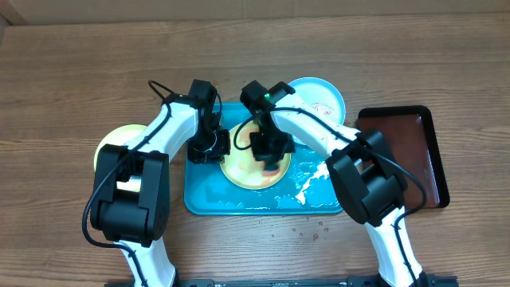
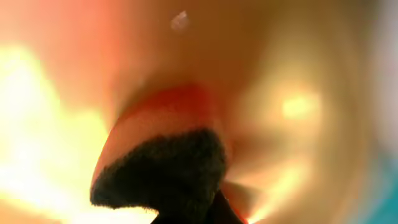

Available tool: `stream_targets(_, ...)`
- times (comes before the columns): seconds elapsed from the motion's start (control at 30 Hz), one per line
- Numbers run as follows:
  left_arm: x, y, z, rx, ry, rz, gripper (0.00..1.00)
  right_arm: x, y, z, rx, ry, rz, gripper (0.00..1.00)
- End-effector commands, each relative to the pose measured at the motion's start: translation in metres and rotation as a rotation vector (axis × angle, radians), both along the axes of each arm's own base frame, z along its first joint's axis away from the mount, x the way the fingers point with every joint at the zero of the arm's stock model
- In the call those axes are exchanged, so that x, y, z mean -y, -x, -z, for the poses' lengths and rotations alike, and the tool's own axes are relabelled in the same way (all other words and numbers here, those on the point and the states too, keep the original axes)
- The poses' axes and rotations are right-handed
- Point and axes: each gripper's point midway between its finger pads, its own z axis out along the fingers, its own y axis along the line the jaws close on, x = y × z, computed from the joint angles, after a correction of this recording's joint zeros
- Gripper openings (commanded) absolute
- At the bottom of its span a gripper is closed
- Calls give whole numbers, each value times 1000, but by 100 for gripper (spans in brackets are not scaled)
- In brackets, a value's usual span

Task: Clean dirty plates on tray and stack at the side
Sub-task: 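Scrub the second yellow plate with the sponge while the left gripper holds it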

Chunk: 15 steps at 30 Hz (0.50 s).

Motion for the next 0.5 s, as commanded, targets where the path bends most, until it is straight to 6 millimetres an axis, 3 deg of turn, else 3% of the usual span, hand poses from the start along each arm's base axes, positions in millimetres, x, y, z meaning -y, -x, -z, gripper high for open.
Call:
stream_targets(0.0,-6,16,18,-54,-39,44,4,53,-50,11,252,302,-21,4)
stream_targets(0.1,-7,17,18,-60,-39,53,4,35,-65,11,323,241,-19,4)
stream_targets(0.2,-6,22,17,-74,-27,81,4,-11,-68,14,343,59,-84,4)
stream_targets(0.33,-2,27,15,-87,9,123,4,-83,-47,7,279,-249,-164,4)
stream_targets(0.47,4,27,12,-88,79,141,4,-120,-17,0,179,-398,-164,4)
